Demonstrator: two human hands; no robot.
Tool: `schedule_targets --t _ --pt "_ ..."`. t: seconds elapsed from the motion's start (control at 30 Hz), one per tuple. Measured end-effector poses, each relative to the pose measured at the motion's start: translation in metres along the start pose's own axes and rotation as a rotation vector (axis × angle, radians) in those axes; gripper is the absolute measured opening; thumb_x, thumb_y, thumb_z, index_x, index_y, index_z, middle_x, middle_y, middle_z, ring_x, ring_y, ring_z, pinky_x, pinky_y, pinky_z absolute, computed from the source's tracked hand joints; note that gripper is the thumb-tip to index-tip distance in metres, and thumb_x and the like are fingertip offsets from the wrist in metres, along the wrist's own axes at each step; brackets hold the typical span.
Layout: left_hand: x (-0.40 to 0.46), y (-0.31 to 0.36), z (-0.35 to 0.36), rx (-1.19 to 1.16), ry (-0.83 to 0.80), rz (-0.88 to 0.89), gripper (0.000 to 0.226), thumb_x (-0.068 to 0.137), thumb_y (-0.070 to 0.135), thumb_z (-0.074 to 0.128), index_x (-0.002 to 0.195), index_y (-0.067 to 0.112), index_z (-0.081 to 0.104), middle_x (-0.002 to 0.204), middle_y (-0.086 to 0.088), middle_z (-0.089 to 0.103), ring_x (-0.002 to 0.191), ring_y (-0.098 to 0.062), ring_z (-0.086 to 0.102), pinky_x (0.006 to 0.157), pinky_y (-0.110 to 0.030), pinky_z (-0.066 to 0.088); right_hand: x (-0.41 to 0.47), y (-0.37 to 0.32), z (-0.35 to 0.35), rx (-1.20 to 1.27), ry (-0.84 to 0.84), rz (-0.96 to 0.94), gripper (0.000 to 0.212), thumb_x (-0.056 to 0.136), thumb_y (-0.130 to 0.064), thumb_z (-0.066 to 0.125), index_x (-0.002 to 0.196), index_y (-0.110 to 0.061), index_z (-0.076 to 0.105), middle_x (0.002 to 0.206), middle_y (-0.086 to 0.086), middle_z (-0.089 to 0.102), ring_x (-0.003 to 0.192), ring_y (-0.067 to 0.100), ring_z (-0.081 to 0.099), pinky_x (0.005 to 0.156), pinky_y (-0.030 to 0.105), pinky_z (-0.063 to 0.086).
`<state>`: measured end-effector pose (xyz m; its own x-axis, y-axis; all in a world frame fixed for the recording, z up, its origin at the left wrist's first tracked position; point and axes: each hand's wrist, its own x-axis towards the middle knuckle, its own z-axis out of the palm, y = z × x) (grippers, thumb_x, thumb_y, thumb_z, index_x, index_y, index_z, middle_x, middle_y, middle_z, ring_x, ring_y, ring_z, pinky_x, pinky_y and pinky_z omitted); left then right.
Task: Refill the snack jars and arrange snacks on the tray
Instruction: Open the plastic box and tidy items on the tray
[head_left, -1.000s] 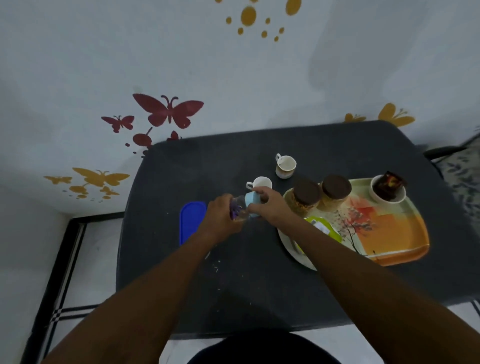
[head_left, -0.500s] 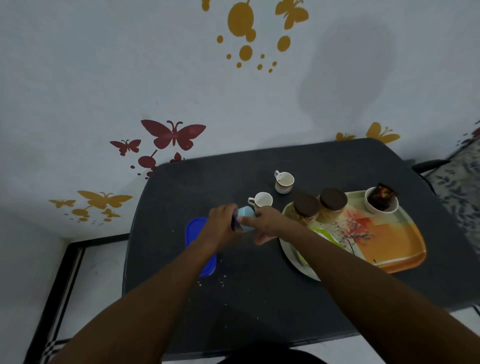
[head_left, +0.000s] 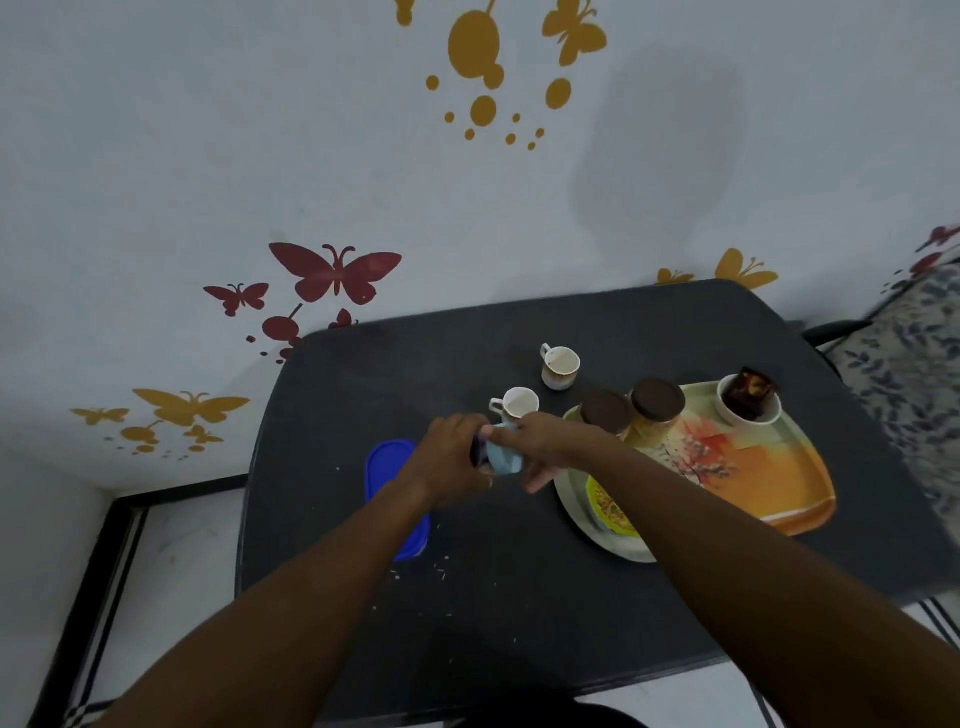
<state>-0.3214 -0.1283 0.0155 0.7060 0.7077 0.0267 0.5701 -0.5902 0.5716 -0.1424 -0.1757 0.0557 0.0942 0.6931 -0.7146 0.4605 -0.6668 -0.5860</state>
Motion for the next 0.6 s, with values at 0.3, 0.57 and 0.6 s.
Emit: schedule_targets --t 0.3,0.57,0.6 --pt "0.029 0.030 0.019 -0.076 0.183 0.005 0.050 0.066 0.030 0.088 0.108 0.019 0.063 0.099 0.002 0.065 0.093 -0.023 0.059 0.085 -0.037 0.048 -0.014 0.025 -0.008 0.091 0.334 -0.154 0.071 0.096 -0.066 0.048 0.126 -0.002 0.044 0.098 0.020 0.060 0.060 0.024 0.058 0.052 0.031 0.049" --pt "0.076 0.095 0.060 -0.104 0.163 0.057 0.070 0.068 0.046 0.088 0.121 0.009 0.061 0.110 -0.004 0.060 0.102 -0.022 0.052 0.087 -0.035 0.045 -0.024 0.073 -0.091 0.016 0.479 -0.070 0.092 0.076 -0.088 0.050 0.122 -0.009 0.049 0.111 0.012 0.061 0.084 0.023 0.062 0.065 0.034 0.050" --pt "0.085 0.107 0.068 -0.113 0.173 0.057 0.068 0.068 0.045 0.088 0.120 0.011 0.061 0.111 -0.005 0.061 0.101 -0.022 0.051 0.087 -0.037 0.046 -0.026 0.082 -0.103 0.020 0.523 -0.124 0.091 0.076 -0.083 0.057 0.130 -0.011 0.047 0.119 0.008 0.059 0.094 0.020 0.061 0.070 0.033 0.051"
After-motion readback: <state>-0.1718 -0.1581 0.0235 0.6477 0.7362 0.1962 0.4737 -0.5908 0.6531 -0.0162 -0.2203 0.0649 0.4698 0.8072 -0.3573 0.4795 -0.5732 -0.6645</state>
